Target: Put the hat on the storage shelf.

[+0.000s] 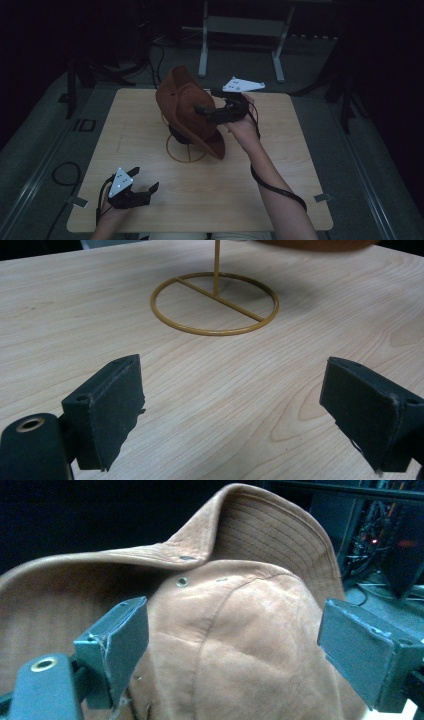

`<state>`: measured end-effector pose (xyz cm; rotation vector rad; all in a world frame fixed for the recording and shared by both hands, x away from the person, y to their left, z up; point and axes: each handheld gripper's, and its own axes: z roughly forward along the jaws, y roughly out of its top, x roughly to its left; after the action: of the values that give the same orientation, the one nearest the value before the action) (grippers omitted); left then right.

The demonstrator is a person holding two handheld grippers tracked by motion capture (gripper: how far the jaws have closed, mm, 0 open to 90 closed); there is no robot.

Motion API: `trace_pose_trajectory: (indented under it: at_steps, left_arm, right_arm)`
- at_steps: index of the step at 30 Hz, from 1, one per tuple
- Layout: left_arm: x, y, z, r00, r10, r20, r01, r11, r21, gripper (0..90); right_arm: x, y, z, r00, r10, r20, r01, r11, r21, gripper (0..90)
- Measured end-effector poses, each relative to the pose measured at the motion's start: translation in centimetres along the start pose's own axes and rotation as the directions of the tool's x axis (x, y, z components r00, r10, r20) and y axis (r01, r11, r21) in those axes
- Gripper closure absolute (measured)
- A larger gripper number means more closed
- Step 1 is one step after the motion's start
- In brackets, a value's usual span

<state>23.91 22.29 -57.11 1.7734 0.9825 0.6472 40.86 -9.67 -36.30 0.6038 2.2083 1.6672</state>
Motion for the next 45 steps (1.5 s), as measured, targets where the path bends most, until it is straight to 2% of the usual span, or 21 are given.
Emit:
trace_pose_trajectory:
  at_steps: [2,3,7,13,16,19,21,27,30,39,45]
  left_arm:
    - [0.0,0.0,0.0,1.0,0.0,0.001,0.0,1.0,0.001,11.2]
    - [0.0,0.0,0.0,1.0,0.0,0.0,0.0,1.0,0.001,11.2]
    - [-0.1,0.0,0.1,1.0,0.0,0.001,0.0,1.0,0.005,11.2]
    - [-0.1,0.0,0.2,1.0,0.001,0.0,-0.001,1.0,0.006,11.2]
    - [-0.2,0.0,0.2,1.0,0.002,-0.003,-0.002,1.0,0.006,11.2]
    - [-0.2,0.0,0.3,1.0,0.002,-0.004,-0.002,1.0,0.008,11.2]
    - [-0.2,-0.1,0.3,1.0,0.001,-0.002,-0.001,1.0,0.01,11.2]
    - [-0.2,-0.1,0.2,1.0,0.005,-0.005,-0.005,0.9999,0.012,11.2]
    - [-0.2,-0.1,0.2,1.0,0.007,-0.005,-0.007,0.9999,0.013,11.2]
    - [-0.2,-0.1,0.3,0.9999,0.01,-0.013,-0.01,0.9999,0.013,11.2]
    - [-0.3,-0.2,0.4,0.9998,0.012,-0.012,-0.012,0.9998,0.016,11.2]
  right_arm:
    - [-0.4,-0.5,-0.8,0.9997,0.024,0.008,-0.024,1.0,0.005,12.7]
    - [-0.5,-0.8,-1.2,0.9998,0.016,0.015,-0.016,1.0,-0.013,12.7]
    - [-0.9,-1.9,-2.5,0.9992,0.002,0.04,0.0,1.0,-0.03,12.8]
    - [-1.5,-3.6,-4.0,0.9975,0.012,0.069,-0.011,1.0,-0.015,12.9]
    - [-1.9,-5.5,-4.9,0.9956,0.031,0.088,-0.032,0.999,0.003,13.3]
    - [-1.9,-6.4,-5.2,0.9948,0.033,0.096,-0.034,0.999,0.012,13.3]
    - [-2.1,-7.8,-5.6,0.9945,0.035,0.098,-0.038,0.999,0.024,13.7]
    - [-2.0,-10.6,-6.2,0.9933,0.027,0.112,-0.035,0.997,0.071,13.9]
    - [-2.1,-11.9,-6.5,0.9926,0.038,0.115,-0.048,0.995,0.082,13.9]
    - [-2.4,-15.1,-7.6,0.99,0.043,0.134,-0.058,0.992,0.109,14.0]
    - [-2.5,-17.2,-8.4,0.9876,0.062,0.144,-0.082,0.987,0.137,14.0]
